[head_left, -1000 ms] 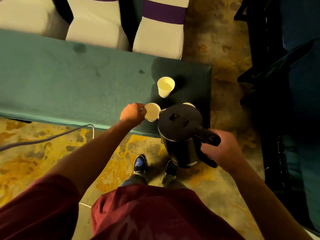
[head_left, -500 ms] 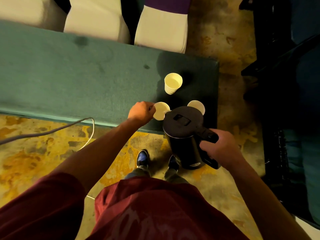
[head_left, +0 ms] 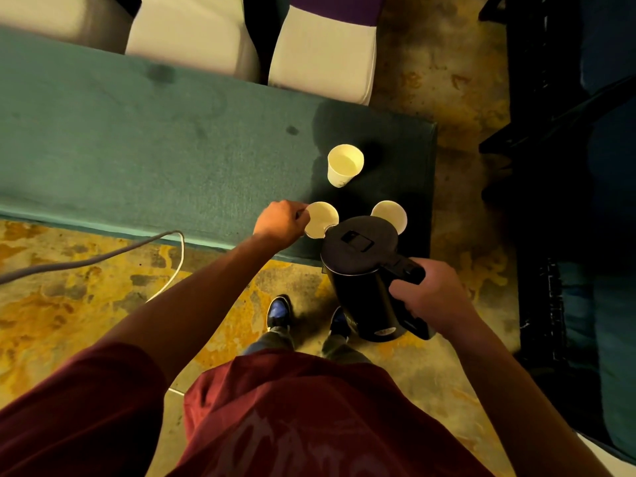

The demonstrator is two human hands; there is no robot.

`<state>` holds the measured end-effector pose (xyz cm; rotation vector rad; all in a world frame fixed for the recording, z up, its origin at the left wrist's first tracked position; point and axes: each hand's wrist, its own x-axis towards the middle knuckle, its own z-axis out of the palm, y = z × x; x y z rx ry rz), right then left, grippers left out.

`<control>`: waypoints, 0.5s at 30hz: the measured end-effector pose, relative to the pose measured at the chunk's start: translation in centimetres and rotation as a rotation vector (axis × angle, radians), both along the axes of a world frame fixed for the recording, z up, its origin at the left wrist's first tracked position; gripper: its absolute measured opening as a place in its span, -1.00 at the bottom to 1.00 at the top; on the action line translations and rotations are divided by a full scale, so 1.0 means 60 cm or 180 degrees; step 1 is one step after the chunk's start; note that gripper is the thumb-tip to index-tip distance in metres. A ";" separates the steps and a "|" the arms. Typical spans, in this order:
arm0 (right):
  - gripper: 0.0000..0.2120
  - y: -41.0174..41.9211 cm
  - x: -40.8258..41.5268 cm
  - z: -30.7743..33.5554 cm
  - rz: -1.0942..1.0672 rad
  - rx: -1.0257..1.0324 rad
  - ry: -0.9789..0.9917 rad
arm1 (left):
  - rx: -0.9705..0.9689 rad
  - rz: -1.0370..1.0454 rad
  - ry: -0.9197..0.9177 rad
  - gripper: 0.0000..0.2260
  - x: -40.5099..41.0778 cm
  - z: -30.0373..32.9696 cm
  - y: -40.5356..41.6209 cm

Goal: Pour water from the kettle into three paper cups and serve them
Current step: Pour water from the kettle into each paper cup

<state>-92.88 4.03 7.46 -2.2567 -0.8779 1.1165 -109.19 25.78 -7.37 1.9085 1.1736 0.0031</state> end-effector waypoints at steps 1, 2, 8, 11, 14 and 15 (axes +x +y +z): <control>-0.78 0.000 0.000 0.000 0.0009 0.0004 0.0005 | -0.0005 0.0003 -0.0008 -0.71 0.000 0.000 0.000; -0.78 0.000 0.001 0.000 0.0015 0.0008 0.0015 | -0.0013 0.0009 -0.0018 -0.71 0.000 -0.001 0.000; -0.70 0.004 0.002 -0.001 0.0074 -0.0033 -0.0002 | -0.0041 0.0000 -0.0072 -0.71 -0.003 -0.002 0.001; -0.72 0.004 0.000 0.001 0.0084 -0.0046 0.0007 | -0.0020 -0.0015 -0.0055 -0.72 -0.003 -0.002 0.001; -0.67 0.004 -0.001 0.000 0.0066 -0.0055 0.0004 | -0.0010 -0.0030 -0.0091 -0.72 -0.004 -0.001 0.001; -0.68 0.004 -0.001 -0.001 0.0062 -0.0054 0.0004 | -0.0018 -0.0031 -0.0103 -0.72 -0.003 -0.001 0.001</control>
